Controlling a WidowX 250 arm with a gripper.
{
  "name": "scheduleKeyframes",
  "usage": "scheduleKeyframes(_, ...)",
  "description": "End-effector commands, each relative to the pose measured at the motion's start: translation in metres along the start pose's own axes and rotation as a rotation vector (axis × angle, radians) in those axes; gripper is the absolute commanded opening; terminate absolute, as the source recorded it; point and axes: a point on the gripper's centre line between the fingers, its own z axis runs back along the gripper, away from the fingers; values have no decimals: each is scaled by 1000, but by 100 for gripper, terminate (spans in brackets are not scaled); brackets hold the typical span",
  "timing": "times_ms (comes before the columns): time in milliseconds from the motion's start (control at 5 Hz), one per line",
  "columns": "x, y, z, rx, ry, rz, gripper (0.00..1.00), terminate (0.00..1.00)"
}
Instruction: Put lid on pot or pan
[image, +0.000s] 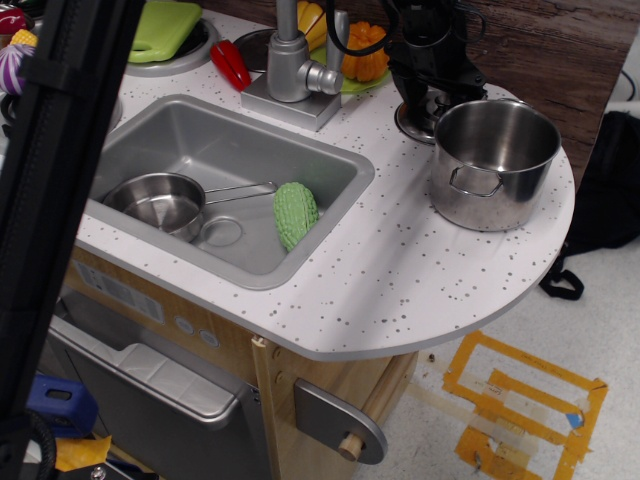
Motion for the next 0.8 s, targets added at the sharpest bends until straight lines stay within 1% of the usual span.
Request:
scheduleKeyframes(0,23,9,14,-15,-66,3,100,0)
scheduleKeyframes(200,23,11,12,-22,-66,12,0,0)
scheduleKeyframes(600,21,9,17,-27,-54,40,0,0)
